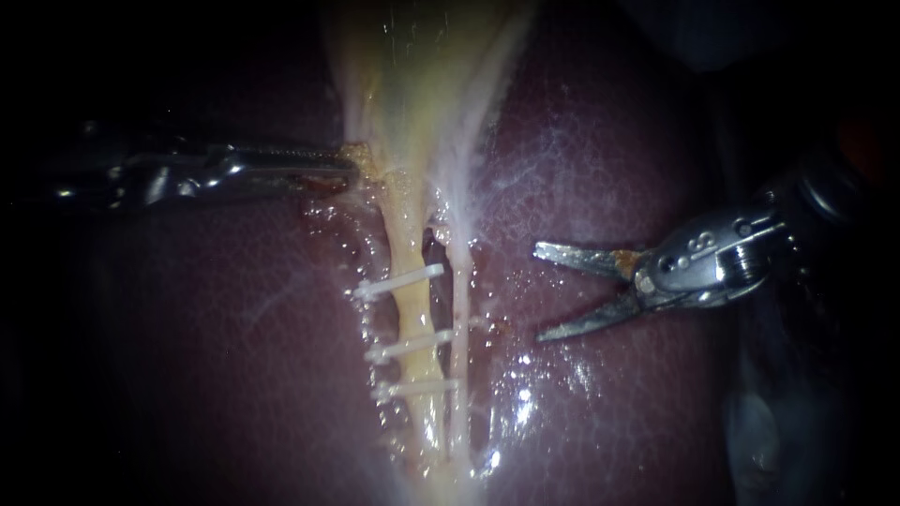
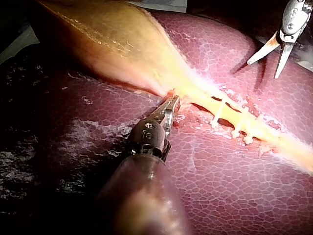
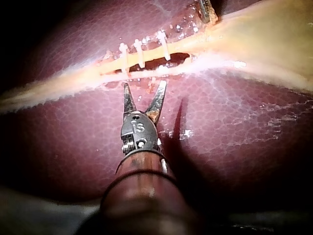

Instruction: Go to the cutting position left tube

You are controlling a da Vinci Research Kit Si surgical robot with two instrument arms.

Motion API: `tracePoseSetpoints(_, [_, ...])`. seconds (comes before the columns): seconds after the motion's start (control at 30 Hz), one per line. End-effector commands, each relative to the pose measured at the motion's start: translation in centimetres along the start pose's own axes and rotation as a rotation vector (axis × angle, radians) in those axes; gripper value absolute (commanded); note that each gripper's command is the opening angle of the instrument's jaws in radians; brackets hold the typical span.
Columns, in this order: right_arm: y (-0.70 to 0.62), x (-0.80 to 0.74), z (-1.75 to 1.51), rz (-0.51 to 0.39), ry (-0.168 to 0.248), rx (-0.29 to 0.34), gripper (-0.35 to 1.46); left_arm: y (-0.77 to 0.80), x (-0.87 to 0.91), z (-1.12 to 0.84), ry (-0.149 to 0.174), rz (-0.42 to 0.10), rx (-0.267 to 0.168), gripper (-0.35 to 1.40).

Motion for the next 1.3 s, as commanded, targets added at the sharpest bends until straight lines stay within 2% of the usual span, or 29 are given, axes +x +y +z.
tracePoseSetpoints(0.03, [0.00, 0.00, 0.00, 0.000, 0.000, 0.000, 1.44, 0.00, 0.00, 0.00, 0.000, 0.000, 0.000, -0.35])
tracePoseSetpoints(0.17, [0.00, 0.00, 0.00, 0.000, 0.002, 0.003, 1.44, 0.02, -0.03, -0.05, 0.000, -0.001, 0.005, -0.35])
tracePoseSetpoints(0.23, [0.00, 0.00, 0.00, -0.001, 0.002, 0.003, 1.44, 0.06, -0.10, -0.15, -0.010, -0.004, 0.012, -0.35])
tracePoseSetpoints(0.4, [0.00, -0.01, 0.00, -0.001, 0.002, 0.003, 1.44, 0.14, -0.38, -0.51, -0.061, -0.018, 0.023, -0.35])
tracePoseSetpoints(0.57, [0.00, -0.01, 0.00, -0.001, 0.004, 0.009, 1.44, 0.12, -0.60, -0.78, -0.107, -0.038, 0.026, -0.35])
tracePoseSetpoints(0.67, [0.00, 0.00, 0.01, -0.001, 0.005, 0.011, 1.44, 0.09, -0.64, -0.83, -0.119, -0.034, 0.025, -0.35])
tracePoseSetpoints(0.87, [0.00, 0.03, 0.06, -0.001, 0.020, 0.045, 1.44, 0.04, -0.66, -0.84, -0.119, -0.034, 0.024, -0.35])
tracePoseSetpoints(1.13, [-0.05, 0.09, 0.26, 0.122, 0.057, 0.139, 1.41, 0.00, -0.64, -0.83, -0.119, -0.033, 0.019, -0.35])
tracePoseSetpoints(1.3, [-0.06, 0.07, 0.42, 0.236, 0.069, 0.206, 1.39, -0.05, -0.66, -0.83, -0.119, -0.032, 0.021, -0.35])
